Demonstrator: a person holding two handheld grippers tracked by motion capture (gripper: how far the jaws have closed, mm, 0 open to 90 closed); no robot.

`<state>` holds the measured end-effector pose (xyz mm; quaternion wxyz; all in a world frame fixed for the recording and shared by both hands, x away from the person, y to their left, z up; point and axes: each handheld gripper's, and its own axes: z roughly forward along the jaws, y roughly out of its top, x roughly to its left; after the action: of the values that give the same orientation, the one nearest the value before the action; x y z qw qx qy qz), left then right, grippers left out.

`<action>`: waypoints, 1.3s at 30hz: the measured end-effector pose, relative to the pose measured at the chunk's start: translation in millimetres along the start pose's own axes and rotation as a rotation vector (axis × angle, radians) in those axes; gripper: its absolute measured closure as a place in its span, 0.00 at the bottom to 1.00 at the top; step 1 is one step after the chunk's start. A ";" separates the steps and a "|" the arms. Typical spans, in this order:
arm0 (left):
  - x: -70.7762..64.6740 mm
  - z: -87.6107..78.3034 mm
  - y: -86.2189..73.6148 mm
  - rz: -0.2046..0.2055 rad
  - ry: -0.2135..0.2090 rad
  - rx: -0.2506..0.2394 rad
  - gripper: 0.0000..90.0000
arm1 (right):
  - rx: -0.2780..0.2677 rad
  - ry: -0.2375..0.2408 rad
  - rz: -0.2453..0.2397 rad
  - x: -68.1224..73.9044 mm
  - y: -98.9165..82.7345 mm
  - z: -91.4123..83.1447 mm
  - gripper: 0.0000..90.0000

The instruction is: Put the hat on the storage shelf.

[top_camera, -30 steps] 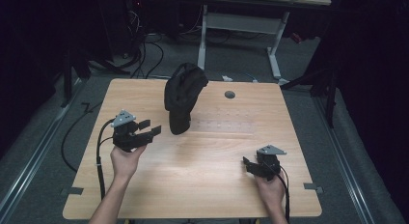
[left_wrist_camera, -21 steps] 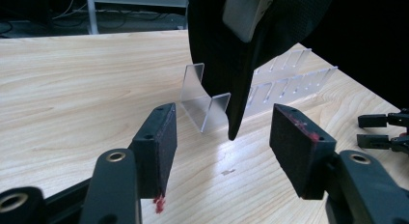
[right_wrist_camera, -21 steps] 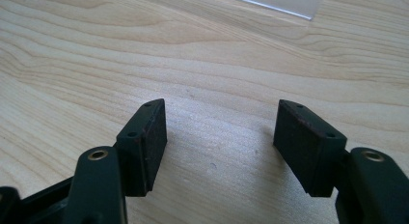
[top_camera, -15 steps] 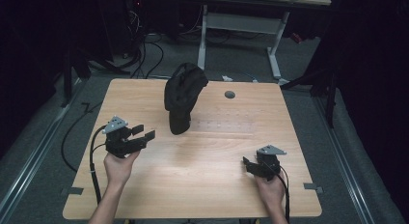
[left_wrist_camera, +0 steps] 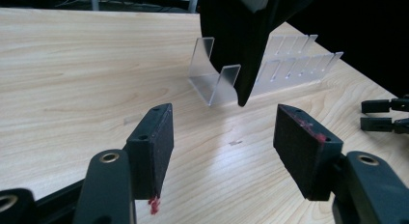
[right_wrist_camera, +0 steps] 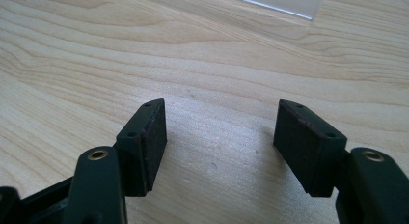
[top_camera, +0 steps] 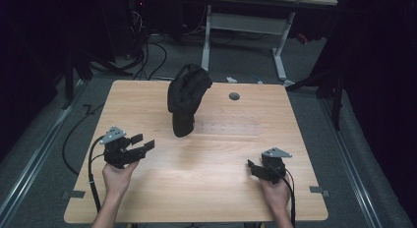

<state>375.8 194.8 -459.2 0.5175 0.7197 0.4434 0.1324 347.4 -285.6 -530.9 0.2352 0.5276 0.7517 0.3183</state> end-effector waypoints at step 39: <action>-1.1 51.6 -59.1 0.108 0.151 0.225 0.42 | 0.001 0.002 -0.002 0.0 0.0 0.0 0.39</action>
<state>379.0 165.8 -532.0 0.3909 0.7841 0.4537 0.1630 347.4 -285.5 -531.0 0.2348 0.5265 0.7526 0.3182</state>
